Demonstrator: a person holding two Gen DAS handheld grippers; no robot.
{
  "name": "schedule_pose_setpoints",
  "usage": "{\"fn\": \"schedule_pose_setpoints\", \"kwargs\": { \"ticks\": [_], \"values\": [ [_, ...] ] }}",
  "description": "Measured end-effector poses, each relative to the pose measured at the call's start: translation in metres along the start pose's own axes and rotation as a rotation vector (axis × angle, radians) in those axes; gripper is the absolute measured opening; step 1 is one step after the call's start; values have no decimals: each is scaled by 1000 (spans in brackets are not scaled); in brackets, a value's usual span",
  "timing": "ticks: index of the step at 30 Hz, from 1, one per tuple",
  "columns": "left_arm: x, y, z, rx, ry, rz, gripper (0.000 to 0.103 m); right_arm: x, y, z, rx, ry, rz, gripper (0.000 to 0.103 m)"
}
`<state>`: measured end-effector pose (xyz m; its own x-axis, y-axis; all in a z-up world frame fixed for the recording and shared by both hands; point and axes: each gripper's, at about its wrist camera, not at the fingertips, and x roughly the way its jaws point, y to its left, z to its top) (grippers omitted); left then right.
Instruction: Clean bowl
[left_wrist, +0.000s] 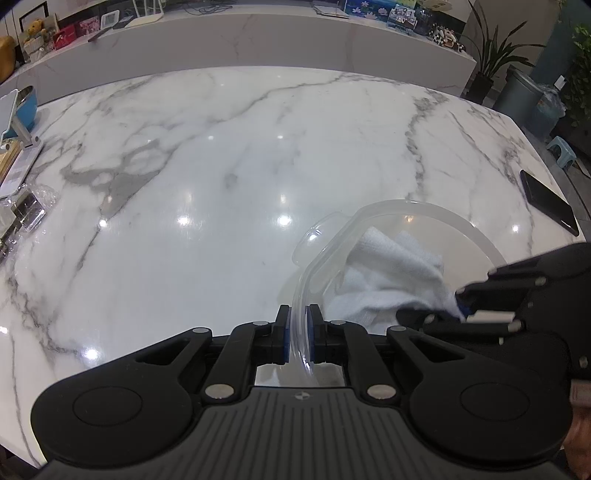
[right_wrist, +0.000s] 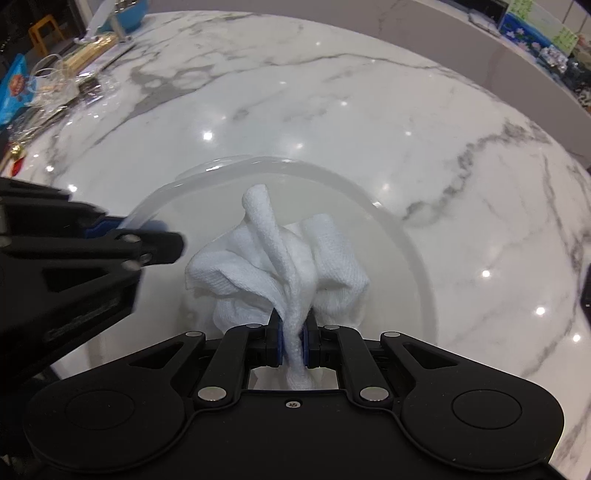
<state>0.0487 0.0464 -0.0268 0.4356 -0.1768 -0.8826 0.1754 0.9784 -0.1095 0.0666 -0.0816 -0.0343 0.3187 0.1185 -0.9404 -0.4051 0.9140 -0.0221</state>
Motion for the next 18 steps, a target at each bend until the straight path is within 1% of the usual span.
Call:
{"fn": "schedule_pose_setpoints", "kwargs": {
  "ticks": [4, 10, 15, 18],
  "values": [
    [0, 1, 1, -1, 0, -2, 9, 3, -3, 6, 8, -13, -8, 7],
    [1, 3, 0, 0, -2, 2, 9, 5, 0, 9, -3, -11, -9, 7],
    [0, 1, 0, -3, -1, 4, 8, 2, 1, 4, -7, 12, 28, 7],
    [0, 0, -1, -1, 0, 2, 8, -1, 3, -2, -17, 23, 34, 7]
  ]
}}
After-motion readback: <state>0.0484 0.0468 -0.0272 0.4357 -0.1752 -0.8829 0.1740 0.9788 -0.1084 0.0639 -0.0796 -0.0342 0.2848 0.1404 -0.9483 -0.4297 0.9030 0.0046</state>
